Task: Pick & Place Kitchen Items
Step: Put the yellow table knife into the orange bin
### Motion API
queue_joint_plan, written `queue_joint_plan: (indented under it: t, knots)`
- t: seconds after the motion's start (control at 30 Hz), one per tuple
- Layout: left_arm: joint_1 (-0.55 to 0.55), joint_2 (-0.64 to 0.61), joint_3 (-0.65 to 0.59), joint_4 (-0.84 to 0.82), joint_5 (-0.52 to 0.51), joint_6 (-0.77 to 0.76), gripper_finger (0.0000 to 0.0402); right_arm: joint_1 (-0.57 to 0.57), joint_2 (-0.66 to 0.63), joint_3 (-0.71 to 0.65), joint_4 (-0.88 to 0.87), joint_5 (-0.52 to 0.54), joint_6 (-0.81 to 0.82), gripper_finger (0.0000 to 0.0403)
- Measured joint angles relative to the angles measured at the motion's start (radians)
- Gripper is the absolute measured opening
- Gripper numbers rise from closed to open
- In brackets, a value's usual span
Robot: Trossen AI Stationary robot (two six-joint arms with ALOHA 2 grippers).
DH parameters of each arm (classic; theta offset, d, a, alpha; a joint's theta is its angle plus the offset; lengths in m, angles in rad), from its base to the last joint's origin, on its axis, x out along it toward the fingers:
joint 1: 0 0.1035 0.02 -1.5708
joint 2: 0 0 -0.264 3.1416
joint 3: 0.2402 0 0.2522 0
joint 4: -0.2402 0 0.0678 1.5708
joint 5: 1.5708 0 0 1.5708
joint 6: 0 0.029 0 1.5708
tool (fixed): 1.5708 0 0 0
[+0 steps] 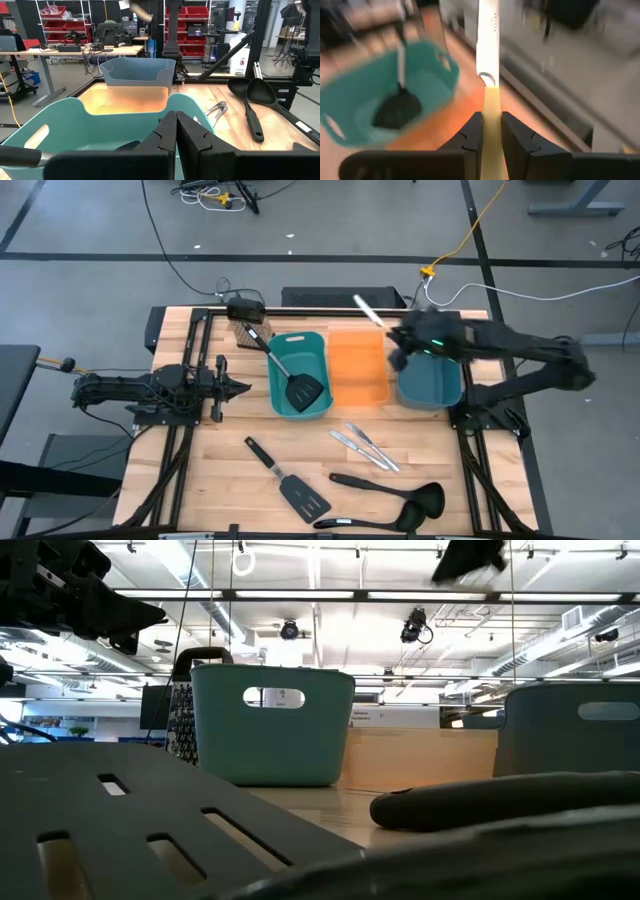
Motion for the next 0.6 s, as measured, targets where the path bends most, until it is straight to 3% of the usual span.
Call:
queue_joint_plan:
  t: [0.17,0.27,0.6]
  knots:
    - [0.0,0.0,0.0,0.0,0.0,-0.002,0.0009,-0.153,0.218,0.067,-0.038,-0.201,0.025,0.0054]
    - [0.0,0.0,0.0,0.0,0.0,-0.002,0.0009,-0.201,0.322,0.097,-0.077,-0.26,0.071,0.0054]
    - [0.0,0.0,0.0,0.0,0.0,-0.004,0.0009,-0.221,0.482,0.109,-0.112,-0.416,0.19,0.0054]
